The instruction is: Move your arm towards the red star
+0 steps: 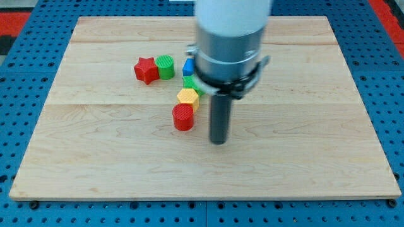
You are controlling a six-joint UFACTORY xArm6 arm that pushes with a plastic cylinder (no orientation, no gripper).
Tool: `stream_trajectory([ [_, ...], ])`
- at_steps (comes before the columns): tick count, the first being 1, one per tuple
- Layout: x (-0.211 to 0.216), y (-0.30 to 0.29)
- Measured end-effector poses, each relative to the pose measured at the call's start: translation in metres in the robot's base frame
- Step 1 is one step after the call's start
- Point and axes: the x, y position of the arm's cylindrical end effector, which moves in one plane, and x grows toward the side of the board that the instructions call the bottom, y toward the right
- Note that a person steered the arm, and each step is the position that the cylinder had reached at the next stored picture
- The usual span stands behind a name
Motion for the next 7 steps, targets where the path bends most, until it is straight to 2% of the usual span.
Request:
stream_trajectory([
  [1, 0.002, -0.083],
  [2, -0.019, -0.151],
  [3, -0.058, -0.175],
  [4, -0.098, -0.175],
  [6, -0.122, -0.136],
  [7, -0.151, -0.13],
])
